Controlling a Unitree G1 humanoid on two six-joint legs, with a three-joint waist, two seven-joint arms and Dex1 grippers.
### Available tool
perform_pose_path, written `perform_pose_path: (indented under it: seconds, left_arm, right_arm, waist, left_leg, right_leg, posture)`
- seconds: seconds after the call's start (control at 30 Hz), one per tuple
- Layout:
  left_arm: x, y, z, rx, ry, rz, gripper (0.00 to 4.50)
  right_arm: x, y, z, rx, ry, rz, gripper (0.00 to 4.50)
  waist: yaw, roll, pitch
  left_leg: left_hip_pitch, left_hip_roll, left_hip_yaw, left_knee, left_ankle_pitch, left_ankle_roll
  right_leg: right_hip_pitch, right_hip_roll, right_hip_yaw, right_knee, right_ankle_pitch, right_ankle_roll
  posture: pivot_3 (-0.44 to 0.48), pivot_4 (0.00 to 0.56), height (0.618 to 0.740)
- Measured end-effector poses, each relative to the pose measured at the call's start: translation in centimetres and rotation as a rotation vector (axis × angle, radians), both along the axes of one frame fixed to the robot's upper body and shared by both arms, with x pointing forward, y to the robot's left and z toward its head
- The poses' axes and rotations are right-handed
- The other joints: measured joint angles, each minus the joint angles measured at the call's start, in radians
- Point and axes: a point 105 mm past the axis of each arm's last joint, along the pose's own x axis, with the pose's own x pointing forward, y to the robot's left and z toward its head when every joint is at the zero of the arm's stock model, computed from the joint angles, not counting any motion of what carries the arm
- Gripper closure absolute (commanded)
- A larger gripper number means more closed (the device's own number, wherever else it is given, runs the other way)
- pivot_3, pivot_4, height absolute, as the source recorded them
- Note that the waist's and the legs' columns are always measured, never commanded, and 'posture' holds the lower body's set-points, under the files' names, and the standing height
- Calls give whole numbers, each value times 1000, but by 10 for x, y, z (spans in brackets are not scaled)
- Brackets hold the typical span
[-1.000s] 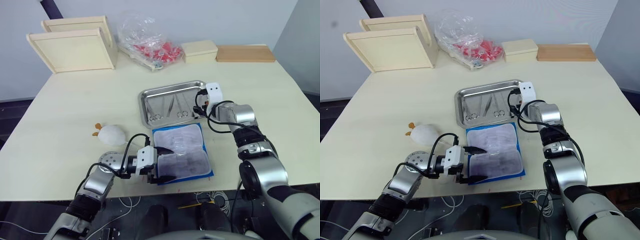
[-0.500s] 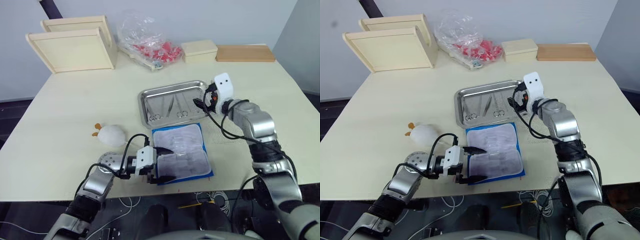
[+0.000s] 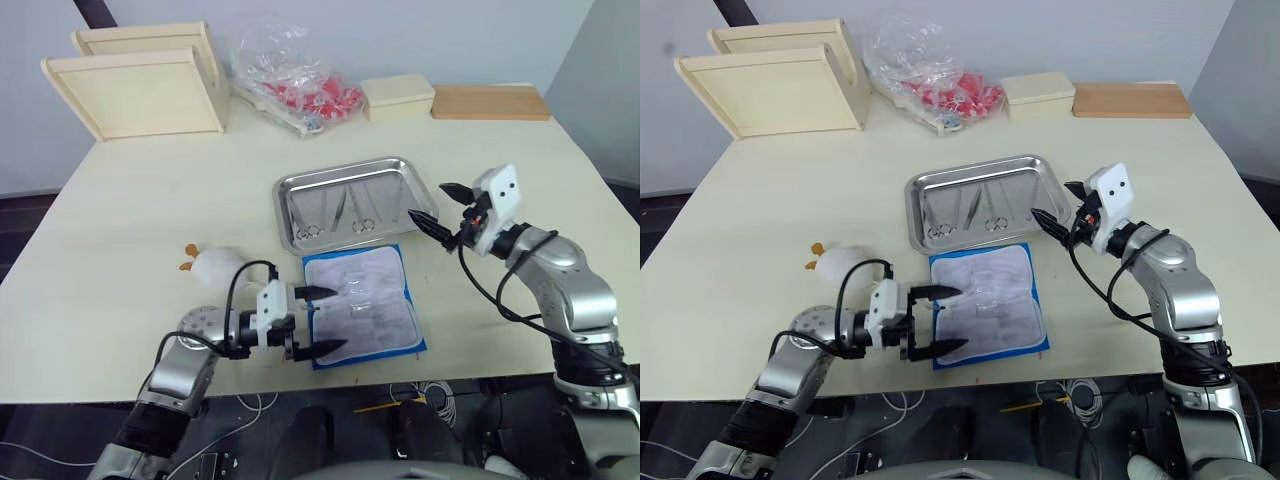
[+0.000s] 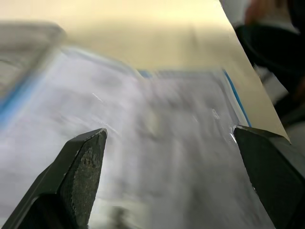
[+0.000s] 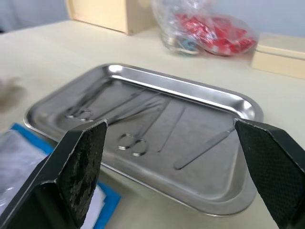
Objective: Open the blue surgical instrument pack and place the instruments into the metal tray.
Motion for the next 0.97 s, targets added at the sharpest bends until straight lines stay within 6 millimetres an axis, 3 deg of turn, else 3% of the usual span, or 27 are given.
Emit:
perform_pose_path:
  seconds: [0.17,0.23,0.4,0.57,0.7,0.83,0.97]
  left_arm:
    - [12,23,33,-104,-7,163,0]
    - [12,30,33,-107,9,198,0]
    - [-3,59,21,-79,90,299,0]
    - [-32,93,-3,-29,191,427,0]
    - [-39,115,-12,-5,215,532,0]
    - [-49,141,-26,23,254,681,0]
    - [-49,148,-24,19,241,735,0]
  right_arm:
    - [-23,-20,1,72,14,47,49]
    - [-28,-26,-1,88,28,49,49]
    - [-46,-50,-14,115,72,40,49]
    - [-75,-83,-33,106,110,8,49]
    - [-89,-96,-43,93,117,-16,49]
    - [-101,-124,-61,71,152,-116,49]
    - [-102,-130,-63,53,143,-139,49]
  waist:
    - [2,-2,3]
    - [1,-1,3]
    - [2,-2,4]
    - [7,-2,4]
    - [19,-2,5]
    - [24,-3,5]
    - [25,-4,6]
  left_leg:
    - [0,0,-1,0,0,0]
    - [0,0,0,0,0,0]
    - [0,0,1,0,0,0]
    - [1,1,2,0,0,0]
    - [1,2,3,1,0,0]
    - [2,2,5,1,0,0]
    - [2,2,5,2,0,0]
  right_leg:
    - [0,0,0,0,0,0]
    - [0,0,0,0,0,0]
    - [0,0,0,-1,0,0]
    - [0,-1,1,-1,-2,-2]
    - [0,-1,1,-1,-5,0]
    - [0,-2,3,-1,-5,1]
    - [0,-2,3,-1,-5,1]
  posture:
    - [0,150,740]
    - [0,150,740]
    - [0,150,740]
    - [0,150,740]
    - [0,150,740]
    - [0,150,740]
    - [0,150,740]
